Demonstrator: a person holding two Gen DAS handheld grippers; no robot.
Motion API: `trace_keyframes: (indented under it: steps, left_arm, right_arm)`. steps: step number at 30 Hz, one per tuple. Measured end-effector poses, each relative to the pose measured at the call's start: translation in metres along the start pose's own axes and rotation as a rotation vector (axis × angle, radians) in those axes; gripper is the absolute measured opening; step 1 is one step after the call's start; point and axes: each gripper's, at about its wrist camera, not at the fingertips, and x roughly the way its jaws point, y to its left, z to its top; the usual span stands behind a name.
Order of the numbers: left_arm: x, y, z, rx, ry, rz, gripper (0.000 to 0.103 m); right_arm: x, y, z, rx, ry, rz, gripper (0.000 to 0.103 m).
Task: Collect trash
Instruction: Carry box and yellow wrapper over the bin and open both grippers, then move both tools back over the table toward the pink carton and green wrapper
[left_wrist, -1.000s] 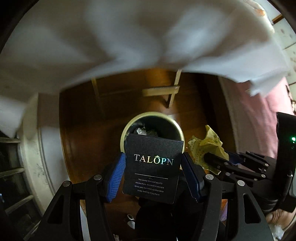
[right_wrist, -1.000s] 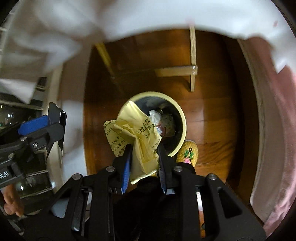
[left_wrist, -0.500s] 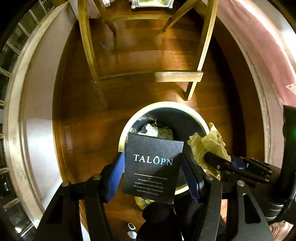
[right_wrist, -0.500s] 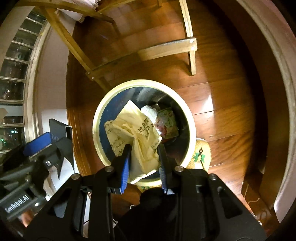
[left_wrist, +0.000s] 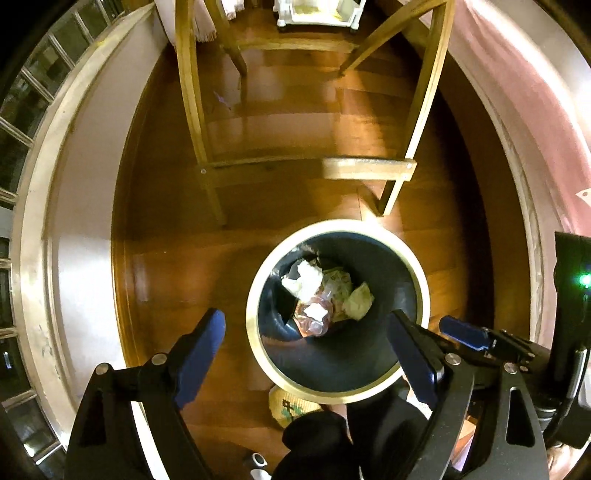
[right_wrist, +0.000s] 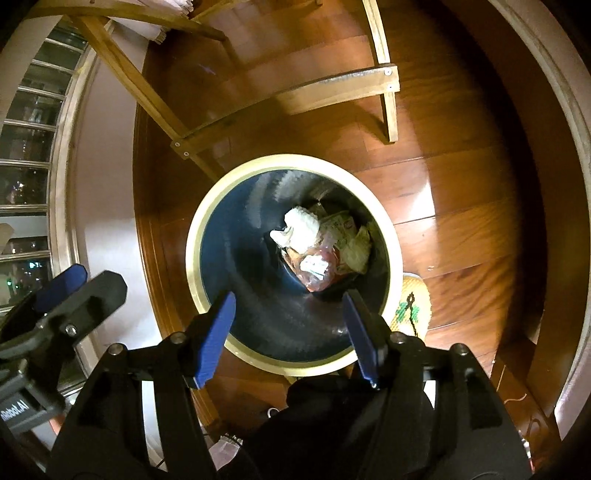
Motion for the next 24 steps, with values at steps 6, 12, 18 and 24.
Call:
trace_keyframes:
  steps: [6,12,18,24]
  left_arm:
    - [-0.044,-0.007,0.005,0.016,-0.028,0.016,0.09]
    - [-0.113,-0.014,0.012,0.034,-0.076,0.02,0.09]
    - [-0.204,-0.02,0.021,0.046,-0.136,0.0,0.09]
    - [-0.313,-0.027,0.029,0.08,-0.216,-0.022,0.09]
  right_arm:
    - [-0.037,0.01,-0.004,-0.008,-0.03,-0.009,0.058]
    - [-0.095,0.022,-0.01,-0.019,-0.068,-0.004,0.058]
    - [-0.178,0.042,-0.015,-0.041,-0.122,0.013,0.058]
    - [-0.271,0.065,-0.023,-0.086,-0.205,0.038,0.058]
